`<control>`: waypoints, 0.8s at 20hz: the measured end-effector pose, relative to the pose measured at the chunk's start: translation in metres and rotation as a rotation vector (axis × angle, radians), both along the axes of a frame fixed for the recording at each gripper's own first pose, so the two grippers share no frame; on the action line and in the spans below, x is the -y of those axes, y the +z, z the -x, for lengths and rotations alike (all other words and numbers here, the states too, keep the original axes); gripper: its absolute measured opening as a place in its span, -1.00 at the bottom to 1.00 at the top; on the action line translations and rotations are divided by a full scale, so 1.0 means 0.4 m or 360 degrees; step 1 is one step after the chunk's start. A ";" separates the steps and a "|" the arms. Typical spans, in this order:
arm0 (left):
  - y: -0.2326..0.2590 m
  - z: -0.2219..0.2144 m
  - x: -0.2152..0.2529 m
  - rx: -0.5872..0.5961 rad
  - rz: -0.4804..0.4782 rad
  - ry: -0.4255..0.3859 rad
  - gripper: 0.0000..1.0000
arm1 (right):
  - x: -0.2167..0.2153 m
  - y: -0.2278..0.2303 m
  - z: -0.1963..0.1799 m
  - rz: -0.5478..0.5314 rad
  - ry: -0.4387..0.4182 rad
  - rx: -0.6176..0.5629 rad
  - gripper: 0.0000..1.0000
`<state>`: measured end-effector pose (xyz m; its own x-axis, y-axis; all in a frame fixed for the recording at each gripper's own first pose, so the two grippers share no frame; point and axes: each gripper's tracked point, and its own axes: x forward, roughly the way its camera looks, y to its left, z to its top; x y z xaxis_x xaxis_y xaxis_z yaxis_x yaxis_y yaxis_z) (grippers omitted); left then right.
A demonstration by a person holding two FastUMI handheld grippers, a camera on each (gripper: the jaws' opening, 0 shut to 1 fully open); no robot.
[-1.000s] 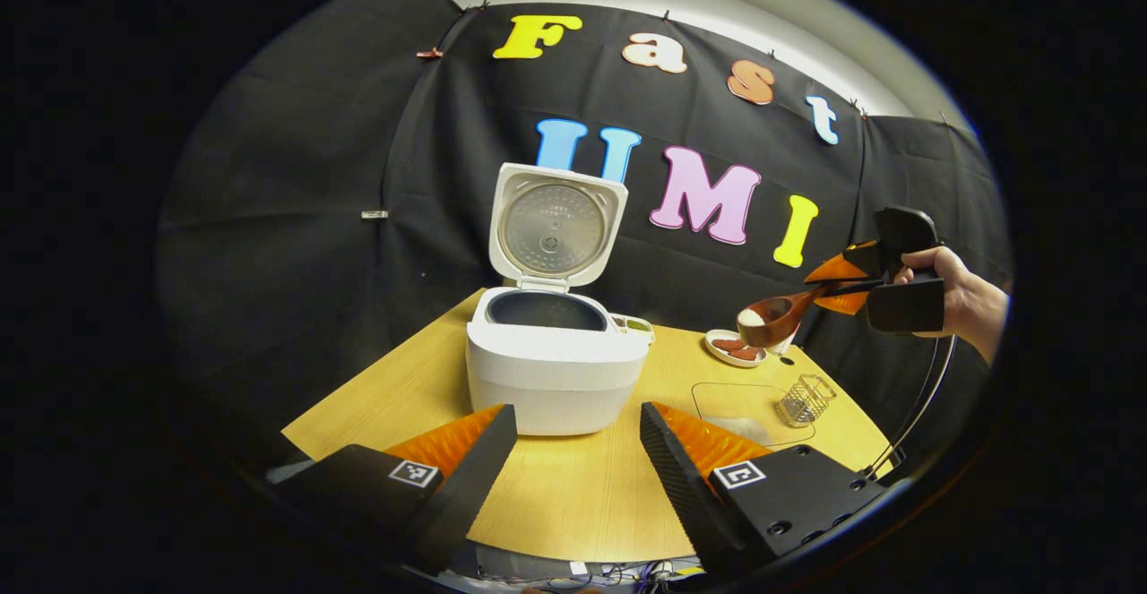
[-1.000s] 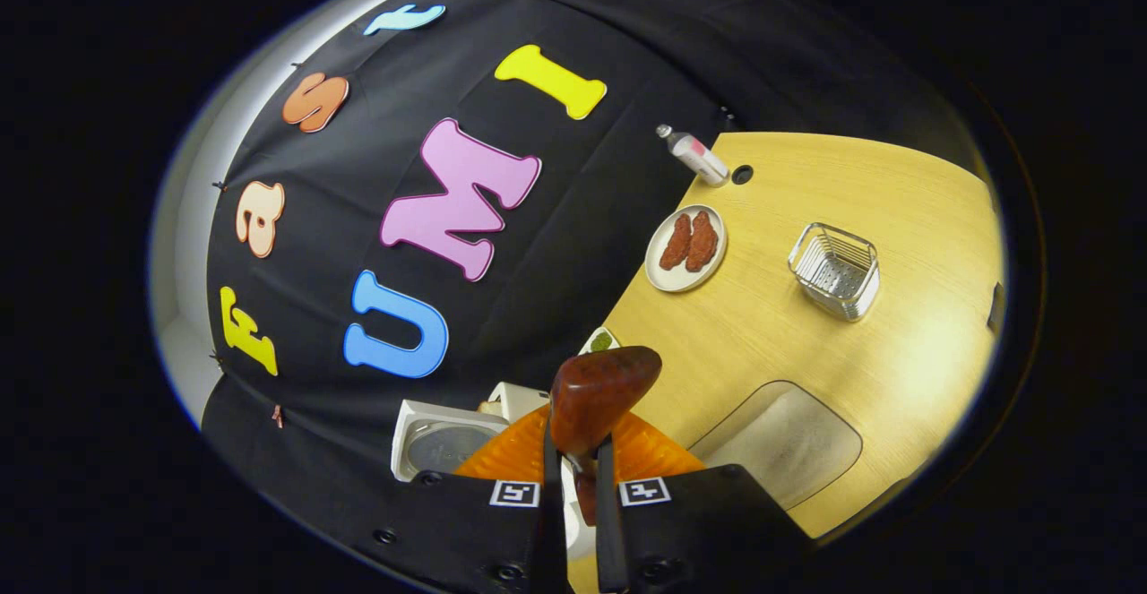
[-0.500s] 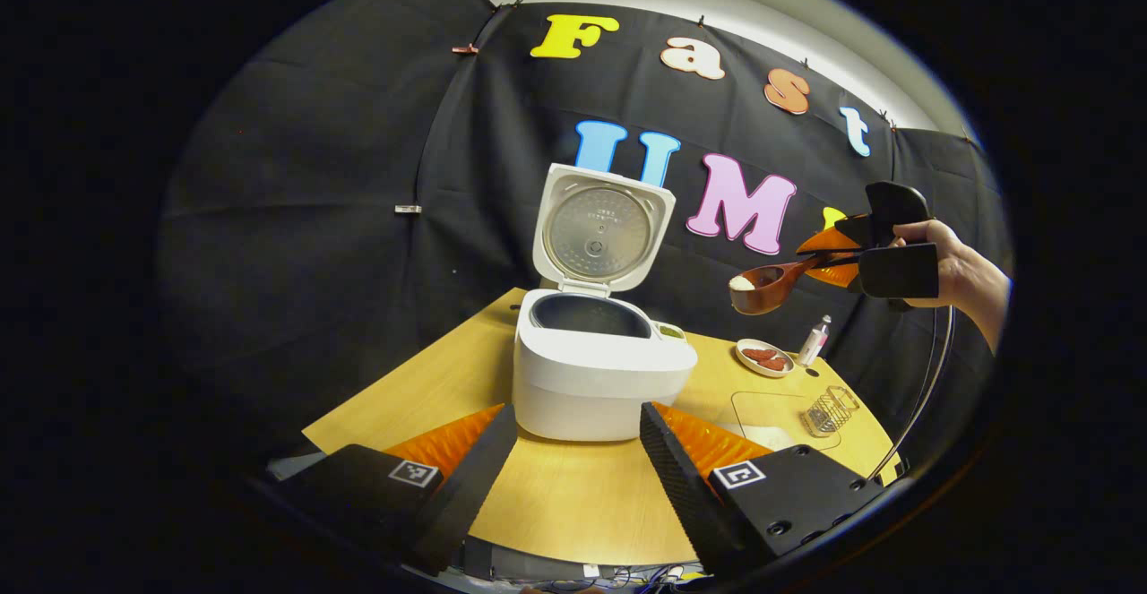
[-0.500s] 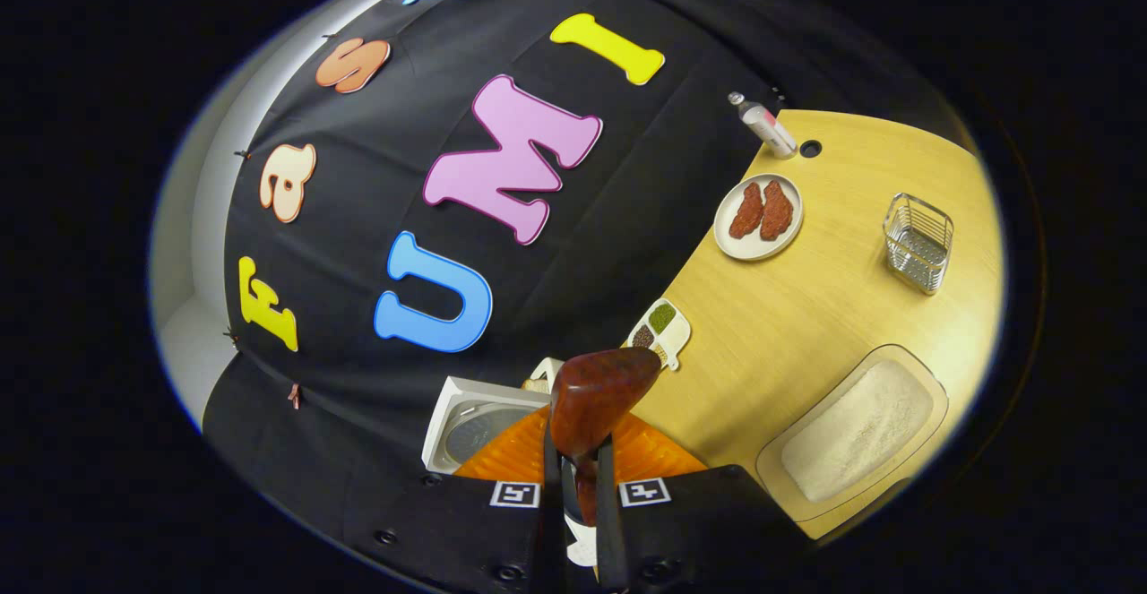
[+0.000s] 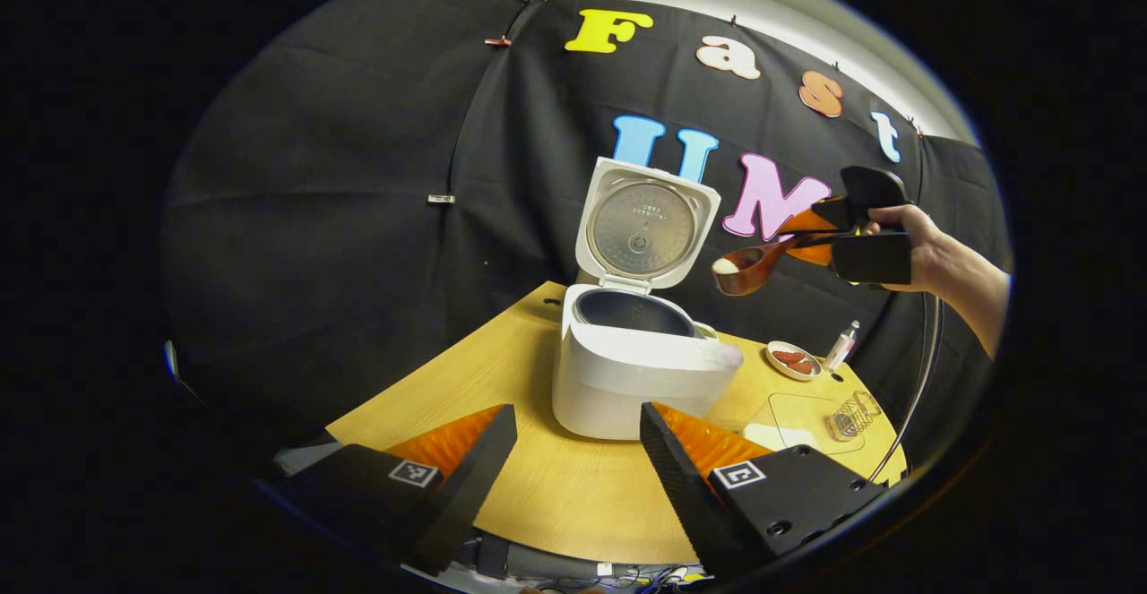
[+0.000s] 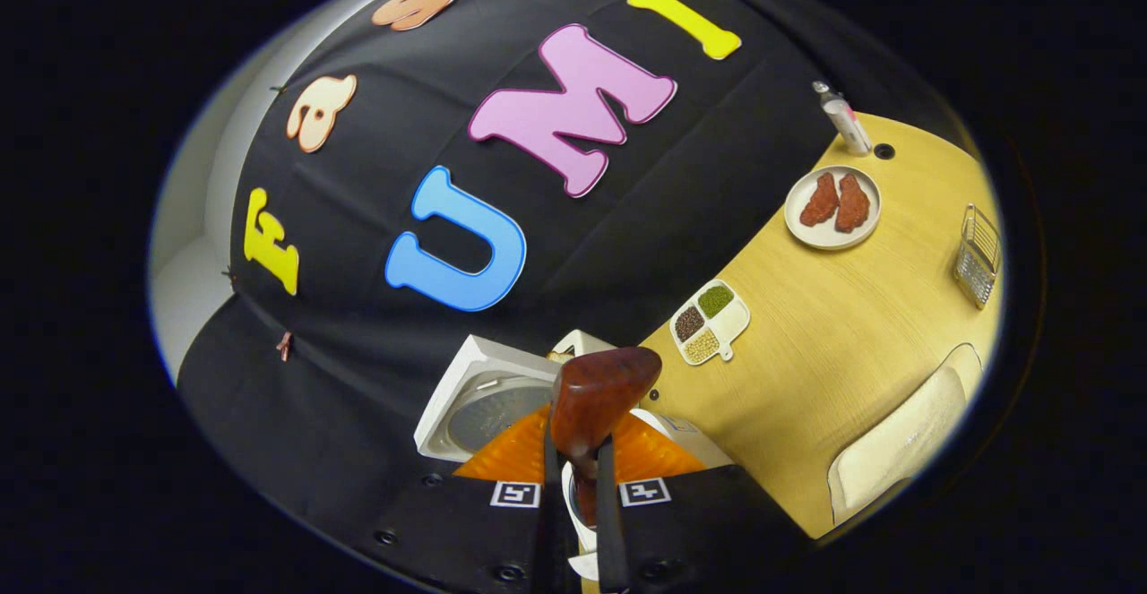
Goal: Close the left gripper, press the button to open the rice cooker; take a wooden spoon from the chopstick holder with the right hand, scoop a spoonful of rice and pour it into the rice cooker, then put the wooden spoon back into the chopstick holder.
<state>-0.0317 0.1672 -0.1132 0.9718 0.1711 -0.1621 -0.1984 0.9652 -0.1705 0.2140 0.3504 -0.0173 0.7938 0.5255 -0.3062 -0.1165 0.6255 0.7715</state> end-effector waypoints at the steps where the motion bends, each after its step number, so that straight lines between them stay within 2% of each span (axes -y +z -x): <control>1: -0.001 0.000 0.007 -0.0002 -0.0002 -0.0008 0.91 | -0.014 0.001 -0.003 0.0030 0.0012 0.0042 -0.65; 8: 0.005 -0.027 0.061 0.0024 0.0048 -0.0070 0.91 | -0.113 -0.057 0.000 0.0259 0.0138 0.0237 -0.65; 16: -0.009 -0.034 0.058 0.0025 0.0079 -0.0050 0.91 | -0.241 -0.111 -0.001 0.0534 0.0309 0.0489 -0.65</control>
<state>-0.0179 0.1441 -0.1167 0.9790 0.1328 -0.1546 -0.1652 0.9612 -0.2210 0.2144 0.4466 -0.0616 0.7711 0.5852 -0.2509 -0.4461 0.7777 0.4429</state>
